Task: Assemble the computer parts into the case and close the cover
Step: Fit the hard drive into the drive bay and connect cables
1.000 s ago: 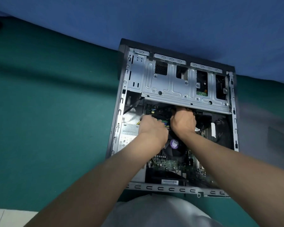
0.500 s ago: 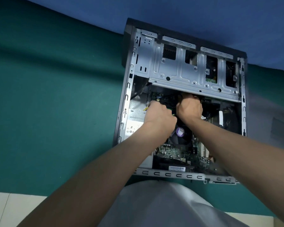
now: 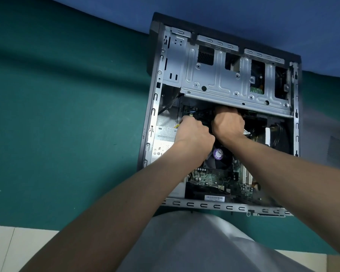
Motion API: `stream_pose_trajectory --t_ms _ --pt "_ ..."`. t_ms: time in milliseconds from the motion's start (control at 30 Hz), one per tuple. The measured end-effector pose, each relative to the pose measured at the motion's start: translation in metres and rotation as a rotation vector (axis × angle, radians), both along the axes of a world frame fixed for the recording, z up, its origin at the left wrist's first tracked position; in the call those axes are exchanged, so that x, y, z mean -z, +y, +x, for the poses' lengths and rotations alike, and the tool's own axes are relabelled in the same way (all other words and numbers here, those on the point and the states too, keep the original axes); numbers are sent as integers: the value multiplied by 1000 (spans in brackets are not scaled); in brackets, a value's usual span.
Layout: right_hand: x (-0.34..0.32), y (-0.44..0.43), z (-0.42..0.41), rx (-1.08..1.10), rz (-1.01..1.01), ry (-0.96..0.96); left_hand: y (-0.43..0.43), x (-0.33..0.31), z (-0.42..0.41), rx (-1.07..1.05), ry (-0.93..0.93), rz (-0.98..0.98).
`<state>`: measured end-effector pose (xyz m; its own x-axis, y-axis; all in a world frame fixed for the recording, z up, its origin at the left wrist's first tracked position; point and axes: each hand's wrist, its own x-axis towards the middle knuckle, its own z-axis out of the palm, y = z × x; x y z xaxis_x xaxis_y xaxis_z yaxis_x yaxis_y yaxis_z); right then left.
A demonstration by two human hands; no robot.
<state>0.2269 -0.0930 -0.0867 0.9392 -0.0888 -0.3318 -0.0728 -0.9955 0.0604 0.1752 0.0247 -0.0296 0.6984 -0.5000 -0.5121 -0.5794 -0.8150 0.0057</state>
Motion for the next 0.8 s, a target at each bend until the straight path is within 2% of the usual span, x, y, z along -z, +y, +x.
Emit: stream_pose_trajectory --t_ms 300,467,667,800 --pt "-2 -4 3 -7 16 15 0 0 -1 11 2 8" --pt "-3 -10 6 -95 47 32 1 0 0 20 -2 4" --pt "-1 -18 16 -259 59 141 1 0 0 27 -2 16" --pt "2 -20 11 -212 86 112 0 1 -2 22 -2 11"
